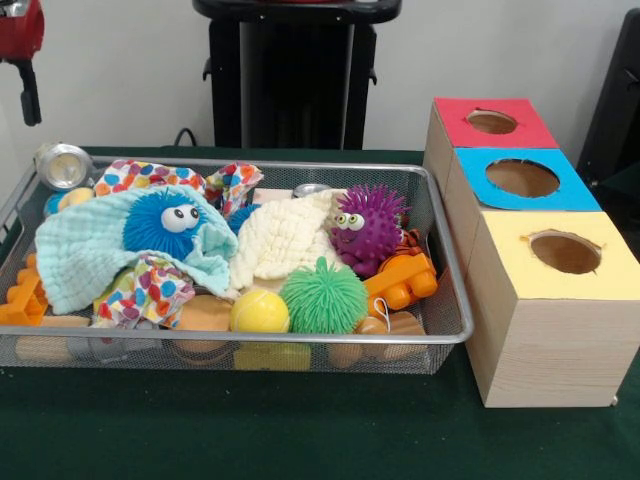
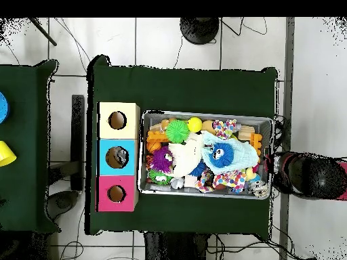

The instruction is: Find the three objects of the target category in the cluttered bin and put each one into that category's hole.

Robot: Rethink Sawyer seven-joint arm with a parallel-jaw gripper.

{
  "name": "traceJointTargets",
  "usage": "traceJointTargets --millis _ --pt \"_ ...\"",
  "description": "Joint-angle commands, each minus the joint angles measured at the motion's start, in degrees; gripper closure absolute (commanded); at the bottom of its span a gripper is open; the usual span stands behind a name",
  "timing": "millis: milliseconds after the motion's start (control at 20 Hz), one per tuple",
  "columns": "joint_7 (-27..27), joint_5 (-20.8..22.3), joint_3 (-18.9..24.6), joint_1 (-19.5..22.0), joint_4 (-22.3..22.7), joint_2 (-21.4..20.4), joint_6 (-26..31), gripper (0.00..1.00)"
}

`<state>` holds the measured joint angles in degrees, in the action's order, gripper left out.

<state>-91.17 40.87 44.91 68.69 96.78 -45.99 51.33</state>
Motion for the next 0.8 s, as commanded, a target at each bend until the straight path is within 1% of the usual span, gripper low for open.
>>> traceJointTargets --millis 50,150,350,800 --pt "11.32 4.37 1.41 -1.57 3.08 -0.31 -5.46 0.0" --pt "10.89 4.99 1.11 -1.62 4.3 -0.45 -6.73 0.0" --pt "10.17 5.95 0.43 -2.36 5.13 -0.16 -8.35 0.0" --pt "6.79 4.89 -0.91 -2.91 7.86 -0.67 -9.46 0.0"
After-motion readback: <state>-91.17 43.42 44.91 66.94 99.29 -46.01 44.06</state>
